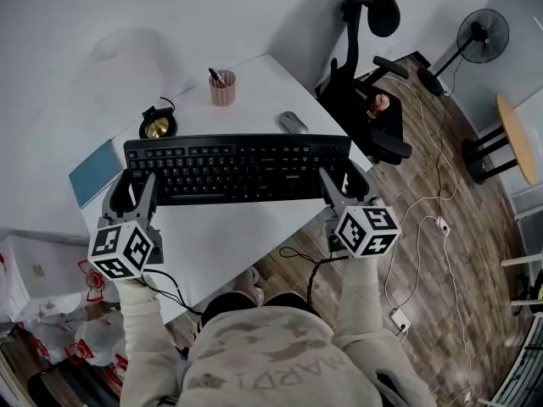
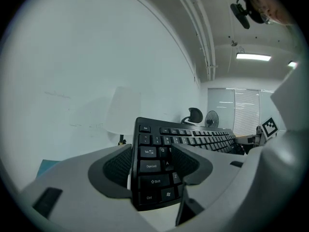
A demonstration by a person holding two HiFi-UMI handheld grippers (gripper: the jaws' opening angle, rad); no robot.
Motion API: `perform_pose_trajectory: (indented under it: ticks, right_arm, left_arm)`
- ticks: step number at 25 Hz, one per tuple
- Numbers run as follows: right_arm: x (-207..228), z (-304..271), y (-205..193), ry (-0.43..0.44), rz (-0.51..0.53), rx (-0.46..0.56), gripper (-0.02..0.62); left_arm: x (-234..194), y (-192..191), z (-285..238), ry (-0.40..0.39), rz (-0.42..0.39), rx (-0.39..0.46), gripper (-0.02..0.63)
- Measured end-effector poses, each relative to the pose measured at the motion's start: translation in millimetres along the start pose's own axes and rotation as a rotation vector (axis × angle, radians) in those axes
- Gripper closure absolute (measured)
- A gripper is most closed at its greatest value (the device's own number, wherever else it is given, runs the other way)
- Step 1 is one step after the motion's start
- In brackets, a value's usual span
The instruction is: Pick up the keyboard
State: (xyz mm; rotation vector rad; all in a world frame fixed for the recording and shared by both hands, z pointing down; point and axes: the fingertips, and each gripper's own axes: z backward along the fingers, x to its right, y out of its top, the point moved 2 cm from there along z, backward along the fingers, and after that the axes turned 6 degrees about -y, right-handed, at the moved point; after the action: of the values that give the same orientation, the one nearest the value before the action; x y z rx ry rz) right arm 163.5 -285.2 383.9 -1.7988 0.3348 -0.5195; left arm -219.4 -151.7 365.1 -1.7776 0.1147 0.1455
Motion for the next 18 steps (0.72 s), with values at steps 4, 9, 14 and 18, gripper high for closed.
perform_pose_trajectory:
  ticks: [4,9,14,18]
  right_arm:
    - [-2.4,3.8,5.7,-0.005,0.006,0.021,0.307]
    - [-5.0,15.3,18.6,-0.011,0.024,0.058,0.307]
    - [-9.0,26.7,33.0,-0.014,0.039,0.094,0.307]
    - [-12.5,35.1,42.5,-0.014,0.045,0.12,0.307]
  left_arm:
    - [0.8,7.0,2.6,-0.007,-0.009,0.025,0.345]
    - [5.7,16.0,9.3,-0.018,-0.008,0.055,0.345]
    - [10.4,28.6,18.0,-0.028,-0.015,0.088,0.345]
    - [13.9,38.9,25.8,-0.033,-0.026,0.116,0.345]
